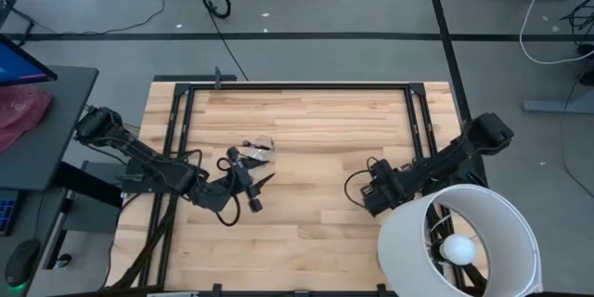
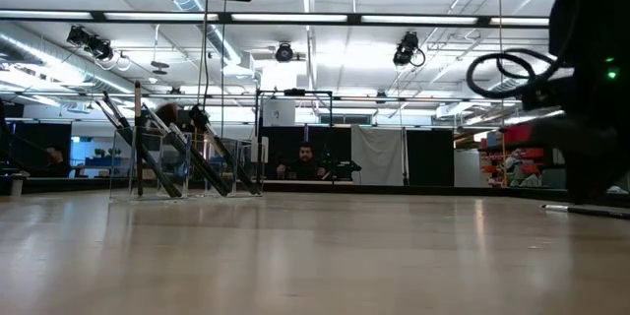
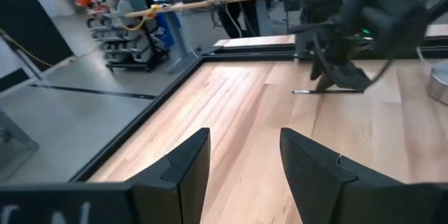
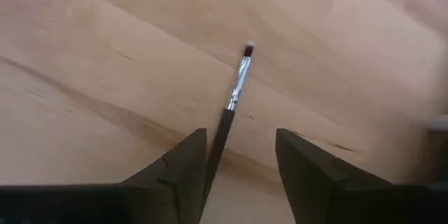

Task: Put items in baskets/containers
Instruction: Put the eyeshadow brush into the middle section of the transparent organizer

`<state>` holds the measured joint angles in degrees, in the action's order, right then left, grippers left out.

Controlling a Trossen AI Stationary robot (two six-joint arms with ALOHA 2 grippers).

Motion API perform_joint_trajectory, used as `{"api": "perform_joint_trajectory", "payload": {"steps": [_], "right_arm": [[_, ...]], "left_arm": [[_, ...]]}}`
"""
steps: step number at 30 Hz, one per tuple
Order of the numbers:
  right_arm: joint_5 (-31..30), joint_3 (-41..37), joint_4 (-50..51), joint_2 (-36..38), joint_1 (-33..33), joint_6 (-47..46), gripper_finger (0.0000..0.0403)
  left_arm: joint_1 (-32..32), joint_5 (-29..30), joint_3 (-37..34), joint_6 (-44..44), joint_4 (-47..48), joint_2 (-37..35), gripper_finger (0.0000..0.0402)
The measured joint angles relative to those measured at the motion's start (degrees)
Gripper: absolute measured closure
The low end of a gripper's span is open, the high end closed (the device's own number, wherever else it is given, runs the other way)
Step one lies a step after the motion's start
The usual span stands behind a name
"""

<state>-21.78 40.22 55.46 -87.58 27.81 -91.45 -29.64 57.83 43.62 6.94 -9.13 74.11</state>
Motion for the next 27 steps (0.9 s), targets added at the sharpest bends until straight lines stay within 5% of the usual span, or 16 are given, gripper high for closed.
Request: {"api": "perform_joint_trajectory", "payload": {"steps": [10, 15, 21, 27], "right_arm": [[-6.5, -11.1, -17.5, 4.8, 3.1, -3.5, 0.0229], [-15.7, -15.6, -24.5, 2.8, 5.5, -3.6, 0.0234], [-22.5, -19.2, -37.3, 2.4, 6.2, 9.0, 0.0292], [-26.3, -25.7, -48.2, 2.6, 5.6, 4.3, 0.0359]], "left_arm": [[1.9, -1.8, 0.0, 0.8, 0.0, 0.0, 0.0225], [2.1, -1.8, 0.0, 1.7, 0.0, 0.0, 0.0225], [2.1, -1.8, 0.0, 1.6, 0.0, 0.0, 0.0225], [2.1, -1.8, 0.0, 1.6, 0.1, 0.0, 0.0225]]}}
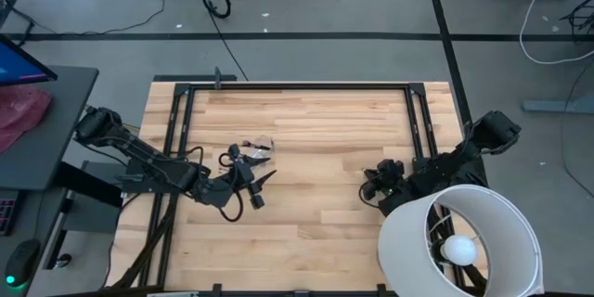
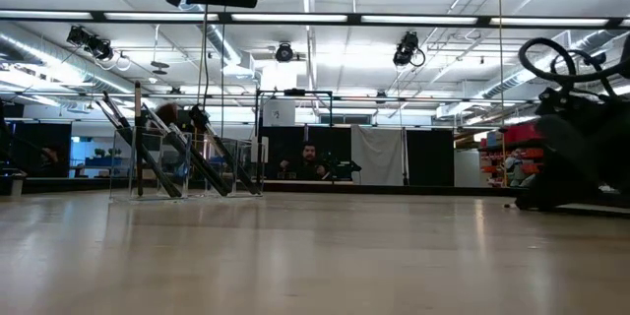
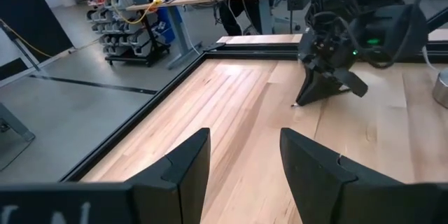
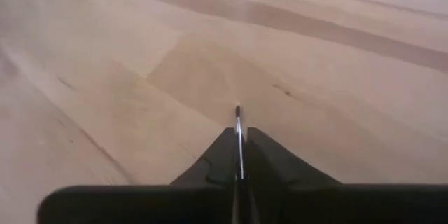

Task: Put items in baskets/containers
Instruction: Put the eyeshadow brush into the middle section of the transparent organizer

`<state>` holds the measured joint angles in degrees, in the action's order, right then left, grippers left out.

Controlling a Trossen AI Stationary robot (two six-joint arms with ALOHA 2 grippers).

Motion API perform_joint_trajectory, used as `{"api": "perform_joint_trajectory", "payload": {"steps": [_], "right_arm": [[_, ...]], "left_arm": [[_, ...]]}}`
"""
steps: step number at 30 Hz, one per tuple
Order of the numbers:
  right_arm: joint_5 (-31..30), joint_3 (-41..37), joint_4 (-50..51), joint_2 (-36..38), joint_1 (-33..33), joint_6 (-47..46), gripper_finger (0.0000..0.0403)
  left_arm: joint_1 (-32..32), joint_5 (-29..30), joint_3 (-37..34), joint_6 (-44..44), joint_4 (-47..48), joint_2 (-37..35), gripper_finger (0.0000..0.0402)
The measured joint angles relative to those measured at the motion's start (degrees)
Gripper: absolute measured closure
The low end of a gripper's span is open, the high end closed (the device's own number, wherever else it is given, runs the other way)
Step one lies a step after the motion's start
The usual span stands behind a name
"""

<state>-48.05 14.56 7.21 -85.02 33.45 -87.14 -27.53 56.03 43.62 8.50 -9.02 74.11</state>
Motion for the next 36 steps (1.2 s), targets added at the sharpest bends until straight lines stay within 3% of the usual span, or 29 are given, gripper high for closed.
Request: {"api": "perform_joint_trajectory", "payload": {"steps": [6, 12, 15, 21, 31, 36], "right_arm": [[-1.8, -5.4, -15.4, -0.1, -0.1, 18.0, 0.0394], [-0.3, -5.5, -22.0, -0.3, -2.3, 24.6, 0.0395], [2.4, -5.3, -28.4, -0.4, -4.5, 31.8, 0.0395], [8.1, -2.1, -31.9, -1.8, -9.6, 44.4, 0.0399], [10.2, 9.5, -48.0, -20.9, -14.2, 60.8, 0.04], [18.8, 16.2, -54.5, -27.3, -15.3, 67.2, 0.0399]], "left_arm": [[0.0, 0.0, 0.0, -0.1, 0.8, 0.0, 0.0225], [0.1, -1.4, 0.0, 1.3, 4.7, 0.0, 0.0225], [1.6, -7.8, 0.0, 0.9, 7.6, 0.0, 0.0225], [7.1, -26.9, 0.1, 3.5, 6.0, 4.5, 0.0225], [10.4, -30.6, 0.0, 5.4, -8.3, 21.4, 0.0225], [10.8, -31.4, 0.0, 5.9, -10.1, 25.4, 0.0225]]}}
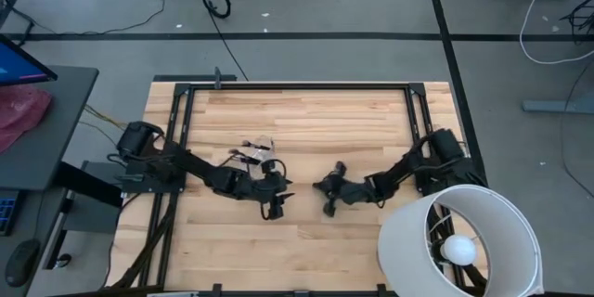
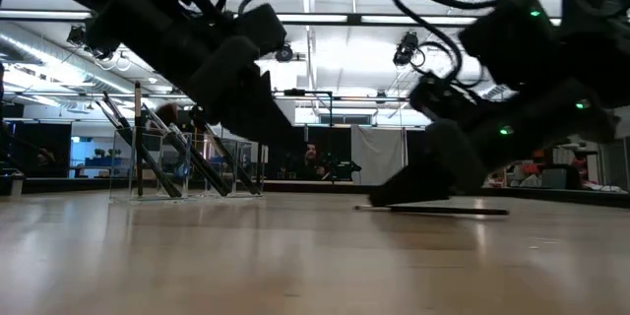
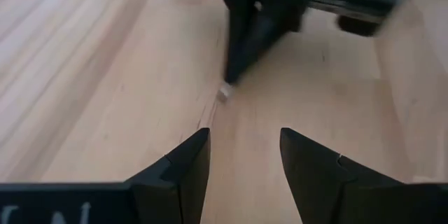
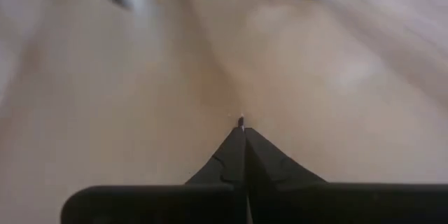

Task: Put items in baskets/containers
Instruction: Put the eyeshadow brush into the middle section of the transparent organizer

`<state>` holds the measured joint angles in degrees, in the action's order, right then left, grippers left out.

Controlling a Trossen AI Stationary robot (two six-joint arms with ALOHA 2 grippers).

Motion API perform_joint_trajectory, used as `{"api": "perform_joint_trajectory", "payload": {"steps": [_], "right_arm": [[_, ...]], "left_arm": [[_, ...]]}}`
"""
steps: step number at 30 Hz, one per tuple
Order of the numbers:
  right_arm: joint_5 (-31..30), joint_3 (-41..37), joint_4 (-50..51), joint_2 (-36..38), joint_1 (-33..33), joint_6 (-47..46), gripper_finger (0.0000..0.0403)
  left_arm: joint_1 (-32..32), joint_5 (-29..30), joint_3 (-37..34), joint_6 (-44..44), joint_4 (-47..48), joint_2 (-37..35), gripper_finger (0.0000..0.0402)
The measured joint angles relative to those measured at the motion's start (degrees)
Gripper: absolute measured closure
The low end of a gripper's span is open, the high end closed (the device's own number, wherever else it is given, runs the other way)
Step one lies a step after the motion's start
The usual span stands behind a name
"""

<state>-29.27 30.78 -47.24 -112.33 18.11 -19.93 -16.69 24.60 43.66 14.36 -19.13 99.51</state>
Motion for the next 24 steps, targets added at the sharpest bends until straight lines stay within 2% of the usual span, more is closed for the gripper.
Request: {"api": "perform_joint_trajectory", "payload": {"steps": [6, 10, 14, 24], "right_arm": [[3.9, 8.9, -1.2, -7.3, 0.0, 8.3, 0.0399], [4.5, 12.3, -1.2, -9.6, -0.1, 10.0, 0.0399], [5.0, 13.5, -0.8, -9.8, -0.4, 10.1, 0.0399], [6.4, 13.6, -1.3, -9.8, -0.5, 10.8, 0.0398]], "left_arm": [[0.1, 0.0, 0.0, 0.1, -0.5, 1.7, 0.0225], [0.1, -2.5, 0.0, 0.3, -0.7, 2.1, 0.0225], [0.1, -4.9, 0.0, 0.3, 0.3, 2.2, 0.0225], [0.1, -5.2, 0.0, 0.5, 3.0, 2.5, 0.0225]]}}
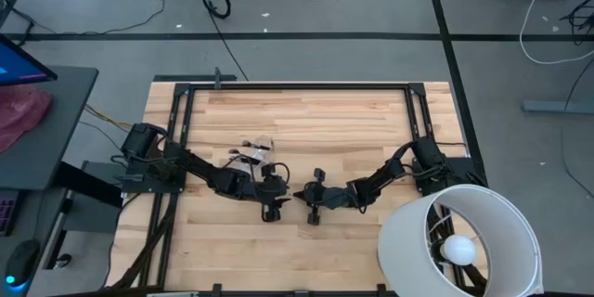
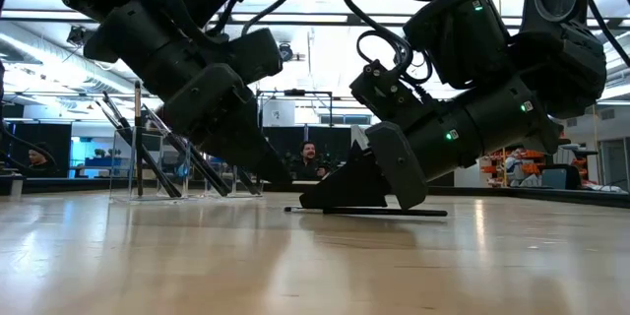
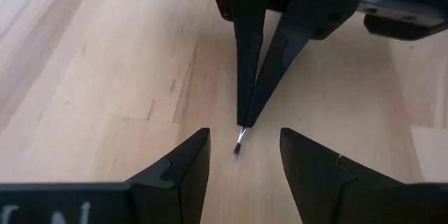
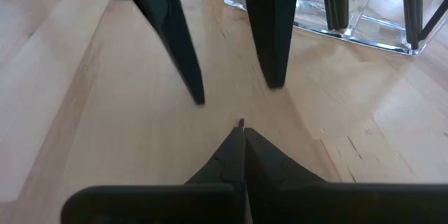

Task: Put items in baskets/containers
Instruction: Put the eyeshadow brush into the middle section of the transparent organizer

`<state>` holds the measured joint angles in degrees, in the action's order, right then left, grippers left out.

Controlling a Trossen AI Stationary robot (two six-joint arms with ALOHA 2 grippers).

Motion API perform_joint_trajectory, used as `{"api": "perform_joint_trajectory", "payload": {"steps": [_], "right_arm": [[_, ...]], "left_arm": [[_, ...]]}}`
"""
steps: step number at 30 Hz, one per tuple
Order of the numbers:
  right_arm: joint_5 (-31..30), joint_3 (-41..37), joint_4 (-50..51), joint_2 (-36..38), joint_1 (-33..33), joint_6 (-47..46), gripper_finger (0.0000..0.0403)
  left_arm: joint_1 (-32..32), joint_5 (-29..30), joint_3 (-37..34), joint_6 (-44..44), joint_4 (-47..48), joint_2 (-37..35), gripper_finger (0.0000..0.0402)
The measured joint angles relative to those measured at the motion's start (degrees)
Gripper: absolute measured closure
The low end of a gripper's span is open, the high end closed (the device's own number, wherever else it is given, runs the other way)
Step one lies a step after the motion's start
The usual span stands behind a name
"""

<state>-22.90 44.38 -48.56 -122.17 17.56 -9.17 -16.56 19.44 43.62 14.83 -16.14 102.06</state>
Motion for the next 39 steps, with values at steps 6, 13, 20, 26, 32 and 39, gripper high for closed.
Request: {"api": "perform_joint_trajectory", "payload": {"steps": [6, 13, 20, 26, 32, 39], "right_arm": [[0.3, 0.0, -0.5, 0.0, 0.0, 0.0, 0.0399], [0.7, 0.0, -1.1, 0.0, 0.0, 0.0, 0.04], [1.1, -0.1, -2.5, -0.1, 0.0, 0.7, 0.04], [1.6, -0.2, -3.8, 0.2, 0.1, 0.9, 0.0395], [1.5, -0.3, -5.5, 0.1, 0.1, 1.7, 0.0387], [1.5, -0.3, -5.2, 0.6, 0.0, 2.8, 0.0373]], "left_arm": [[0.1, -0.1, 0.1, 0.8, -4.1, 5.4, 0.0225], [0.2, 0.2, 0.2, 0.9, -9.3, 8.4, 0.0225], [0.2, -0.3, 0.2, 0.8, -9.1, 8.5, 0.0263], [0.2, -1.0, 0.2, 0.4, -8.3, 8.5, 0.0334], [0.3, -2.8, 0.1, 0.4, -8.0, 8.5, 0.0384], [0.7, -3.4, 0.2, 0.8, -7.0, 8.6, 0.0376]]}}
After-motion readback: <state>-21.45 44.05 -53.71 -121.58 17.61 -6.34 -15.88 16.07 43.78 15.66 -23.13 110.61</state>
